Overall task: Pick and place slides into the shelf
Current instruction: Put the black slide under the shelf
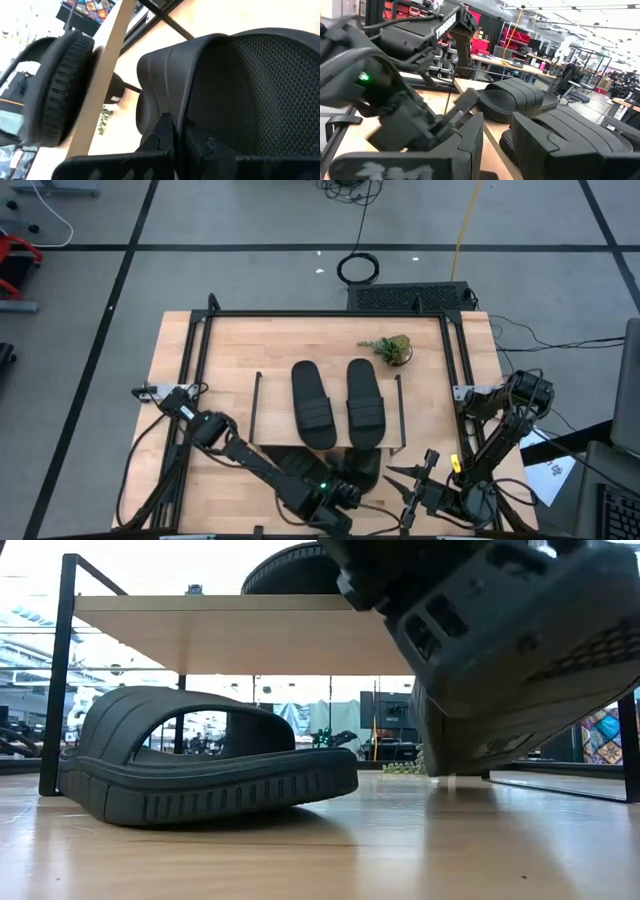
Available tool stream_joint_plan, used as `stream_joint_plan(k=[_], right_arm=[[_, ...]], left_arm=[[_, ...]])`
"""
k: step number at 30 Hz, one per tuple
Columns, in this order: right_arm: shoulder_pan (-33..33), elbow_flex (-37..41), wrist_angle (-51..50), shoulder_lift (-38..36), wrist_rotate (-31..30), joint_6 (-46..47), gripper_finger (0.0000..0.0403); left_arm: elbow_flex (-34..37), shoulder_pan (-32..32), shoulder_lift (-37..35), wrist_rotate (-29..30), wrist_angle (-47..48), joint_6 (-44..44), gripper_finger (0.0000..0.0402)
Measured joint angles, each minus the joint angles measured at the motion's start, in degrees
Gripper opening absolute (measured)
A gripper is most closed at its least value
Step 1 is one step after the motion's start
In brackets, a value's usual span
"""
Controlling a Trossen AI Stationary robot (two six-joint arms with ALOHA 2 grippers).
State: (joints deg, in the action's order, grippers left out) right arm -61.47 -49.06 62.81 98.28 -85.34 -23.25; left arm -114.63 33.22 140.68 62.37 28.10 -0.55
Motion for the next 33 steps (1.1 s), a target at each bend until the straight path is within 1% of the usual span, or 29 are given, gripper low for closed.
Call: stream_joint_plan(k=[4, 8, 13, 17, 19, 21, 24, 28, 33], right_arm=[[0.0, 0.0, 0.0, 0.0, 0.0, 0.0, 0.0089], [0.0, 0.0, 0.0, 0.0, 0.0, 0.0, 0.0089], [0.0, 0.0, -0.1, 0.0, 0.1, 0.0, 0.0089], [0.3, 0.0, 0.0, 0.0, 0.2, 0.1, 0.0089], [0.3, 0.0, 0.0, 0.0, 0.3, 0.3, 0.0089], [0.3, 0.0, 0.1, 0.0, 0.7, 0.3, 0.0089], [0.3, 0.0, 0.7, 0.0, 1.9, 0.1, 0.0089], [0.3, 0.0, 1.2, 0.0, 3.1, 0.1, 0.0089], [0.3, 0.0, 1.7, 0.0, 3.1, 0.1, 0.0089]], left_arm=[[-0.1, -1.1, 0.4, -2.8, 0.2, 2.1, 0.0000], [-0.2, -2.0, 1.6, -3.4, 1.5, 4.5, 0.0000], [-0.1, -2.5, 3.0, -4.1, 2.1, 4.4, 0.0000], [-0.1, -3.0, 3.4, -9.7, 1.7, 4.3, 0.0001], [-0.1, -3.0, 3.4, -12.4, 1.2, 3.6, 0.0009], [-0.1, -2.6, 3.4, -13.1, 0.1, 2.6, 0.0024], [-0.1, -1.6, 3.5, -13.3, -1.6, 0.3, 0.0060], [-0.1, -0.3, 3.3, -14.5, -2.8, -1.9, 0.0123], [0.0, -0.1, 2.3, -15.7, -2.1, 0.5, 0.0210]])
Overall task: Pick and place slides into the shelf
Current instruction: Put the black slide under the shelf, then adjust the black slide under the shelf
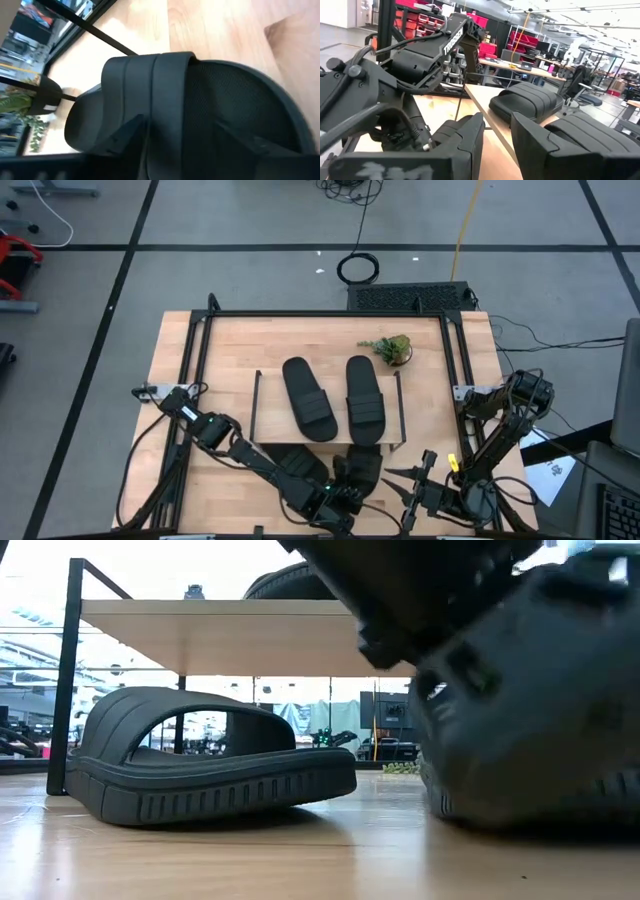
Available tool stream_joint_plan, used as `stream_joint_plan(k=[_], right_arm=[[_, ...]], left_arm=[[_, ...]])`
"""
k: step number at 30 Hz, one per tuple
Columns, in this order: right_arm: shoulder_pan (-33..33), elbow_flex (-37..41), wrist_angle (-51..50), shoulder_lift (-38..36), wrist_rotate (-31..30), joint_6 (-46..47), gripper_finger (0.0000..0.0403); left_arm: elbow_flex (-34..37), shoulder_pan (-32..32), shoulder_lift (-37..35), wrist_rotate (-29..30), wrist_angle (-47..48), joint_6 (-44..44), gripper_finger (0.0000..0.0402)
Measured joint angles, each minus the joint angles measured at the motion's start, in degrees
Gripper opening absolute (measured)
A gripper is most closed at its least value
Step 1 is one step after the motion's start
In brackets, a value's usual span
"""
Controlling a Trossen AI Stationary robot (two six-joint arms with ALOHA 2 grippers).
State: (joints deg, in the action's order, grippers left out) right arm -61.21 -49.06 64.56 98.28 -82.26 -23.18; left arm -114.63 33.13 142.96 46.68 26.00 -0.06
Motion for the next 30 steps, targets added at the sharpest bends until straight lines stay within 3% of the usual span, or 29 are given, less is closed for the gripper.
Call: stream_joint_plan(k=[8, 14, 20, 27, 30], right_arm=[[0.0, 0.0, 0.2, 0.0, 0.0, 0.0, 0.0089], [0.0, 0.0, -0.2, 0.0, 0.0, -0.5, 0.0089], [-0.3, 0.0, -0.1, 0.0, 1.9, -0.6, 0.0089], [0.2, 0.0, -0.1, 0.0, 11.1, -3.0, 0.0089], [0.9, 0.0, -0.1, 0.0, 13.5, -3.1, 0.0089]], left_arm=[[0.1, 1.3, -3.3, -0.7, 2.4, -3.4, 0.0304], [0.1, 6.6, -11.3, -1.2, 11.1, -7.5, 0.0313], [0.1, 14.0, -21.4, -3.5, 26.9, -8.3, 0.0220], [4.8, 19.7, -34.7, -6.8, 34.1, -10.1, 0.0023], [13.6, 21.6, -44.4, -3.2, 31.7, -3.4, 0.0016]])
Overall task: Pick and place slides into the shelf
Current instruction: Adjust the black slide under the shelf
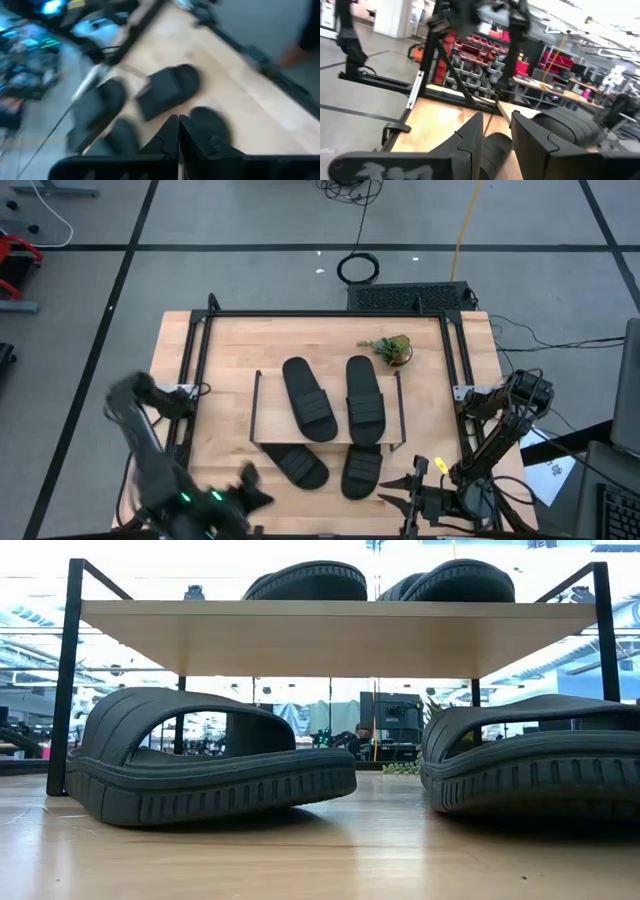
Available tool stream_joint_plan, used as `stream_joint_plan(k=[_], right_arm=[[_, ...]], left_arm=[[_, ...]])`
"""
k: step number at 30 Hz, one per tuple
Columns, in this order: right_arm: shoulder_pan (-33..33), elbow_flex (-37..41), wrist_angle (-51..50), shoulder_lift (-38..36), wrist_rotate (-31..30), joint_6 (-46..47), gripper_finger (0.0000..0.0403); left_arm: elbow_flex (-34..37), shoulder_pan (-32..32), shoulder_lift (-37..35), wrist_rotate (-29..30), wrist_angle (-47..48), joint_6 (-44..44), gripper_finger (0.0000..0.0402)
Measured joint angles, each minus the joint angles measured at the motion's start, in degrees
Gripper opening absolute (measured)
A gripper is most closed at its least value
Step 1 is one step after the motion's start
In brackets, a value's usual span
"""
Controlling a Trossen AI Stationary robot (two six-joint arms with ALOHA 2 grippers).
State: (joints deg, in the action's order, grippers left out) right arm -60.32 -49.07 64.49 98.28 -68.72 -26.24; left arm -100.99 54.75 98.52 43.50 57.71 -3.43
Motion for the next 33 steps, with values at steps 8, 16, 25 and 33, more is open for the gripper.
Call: stream_joint_plan(k=[8, 16, 25, 33], right_arm=[[1.8, 0.0, -0.8, 0.0, 5.6, -0.1, 0.0089], [5.3, 0.0, -2.7, 0.0, 18.0, -1.9, 0.0089], [7.9, 0.0, -4.4, 0.0, 20.8, 4.0, 0.0072], [9.5, 0.0, -14.0, -0.1, 23.8, 12.2, 0.0002]], left_arm=[[45.5, 8.6, -30.3, 14.4, -38.3, 3.4, 0.0004], [84.0, 9.2, -38.7, 21.4, -93.1, -6.7, 0.0001], [95.1, 13.7, -38.6, 22.1, -112.1, -12.2, 0.0000], [95.4, 14.1, -38.6, 19.5, -111.7, -14.1, 0.0002]])
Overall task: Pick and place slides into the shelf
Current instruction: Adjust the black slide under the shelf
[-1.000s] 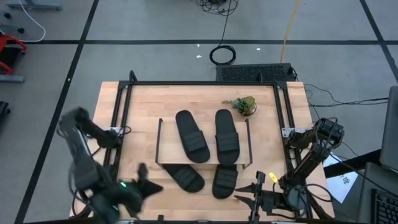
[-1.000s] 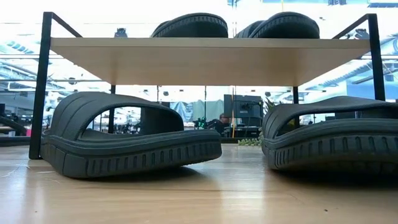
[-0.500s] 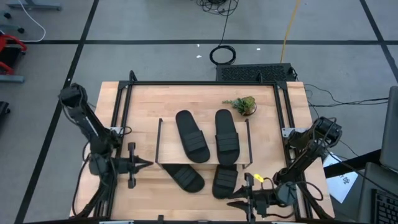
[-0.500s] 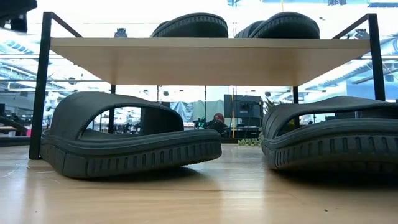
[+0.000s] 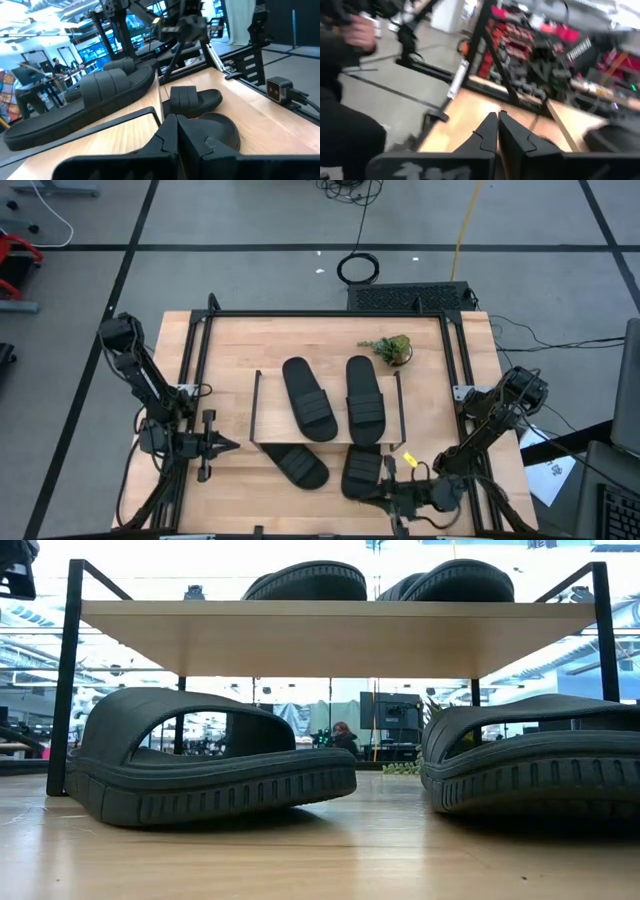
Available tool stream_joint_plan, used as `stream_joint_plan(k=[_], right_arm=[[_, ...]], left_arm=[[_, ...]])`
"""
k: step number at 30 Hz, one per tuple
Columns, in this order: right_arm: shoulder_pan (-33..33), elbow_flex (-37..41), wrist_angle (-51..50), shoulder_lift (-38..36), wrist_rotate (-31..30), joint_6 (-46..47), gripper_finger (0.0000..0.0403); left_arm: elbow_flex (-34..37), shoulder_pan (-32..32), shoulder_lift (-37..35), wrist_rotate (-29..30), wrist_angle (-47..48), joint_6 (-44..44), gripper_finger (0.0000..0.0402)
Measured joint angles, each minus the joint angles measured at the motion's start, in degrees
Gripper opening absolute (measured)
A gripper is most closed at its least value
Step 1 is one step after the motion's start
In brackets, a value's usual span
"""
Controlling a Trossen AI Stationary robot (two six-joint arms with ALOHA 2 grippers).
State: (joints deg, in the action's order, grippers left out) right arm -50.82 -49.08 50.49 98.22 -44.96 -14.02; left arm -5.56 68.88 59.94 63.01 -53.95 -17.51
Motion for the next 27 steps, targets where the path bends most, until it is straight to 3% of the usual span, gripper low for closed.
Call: stream_joint_plan(k=[3, 5, 8, 13, 17, 23, 27], right_arm=[[0.2, 0.0, -1.7, 0.0, -4.4, 3.4, 0.0001], [-1.0, -0.3, -3.2, 0.0, -11.4, 2.9, 0.0001], [-3.9, -4.2, -8.1, 1.4, -24.2, -3.3, 0.0000], [-9.4, -18.9, -12.7, 6.7, -44.0, -16.9, 0.0000], [-12.1, -24.8, -12.5, 10.7, -44.9, -20.3, 0.0000], [-11.8, -25.1, -10.9, 16.8, -45.0, -15.5, 0.0000], [-11.1, -28.2, -7.6, 21.2, -45.0, -20.2, 0.0000]], left_arm=[[0.0, 0.0, 0.0, -0.4, 0.0, -0.5, 0.0002], [0.0, 0.0, 0.0, -0.4, 0.1, -0.6, 0.0001], [0.0, 0.0, 0.0, -0.4, 0.1, -0.2, 0.0003], [0.0, 0.0, 0.0, -0.4, 0.2, 1.2, 0.0014], [0.0, 0.0, 0.0, -0.5, 0.2, 2.3, 0.0019], [0.0, 0.0, 0.0, -0.5, 0.2, 4.2, 0.0011], [0.0, 0.0, 0.0, -0.5, 0.2, 4.9, 0.0002]])
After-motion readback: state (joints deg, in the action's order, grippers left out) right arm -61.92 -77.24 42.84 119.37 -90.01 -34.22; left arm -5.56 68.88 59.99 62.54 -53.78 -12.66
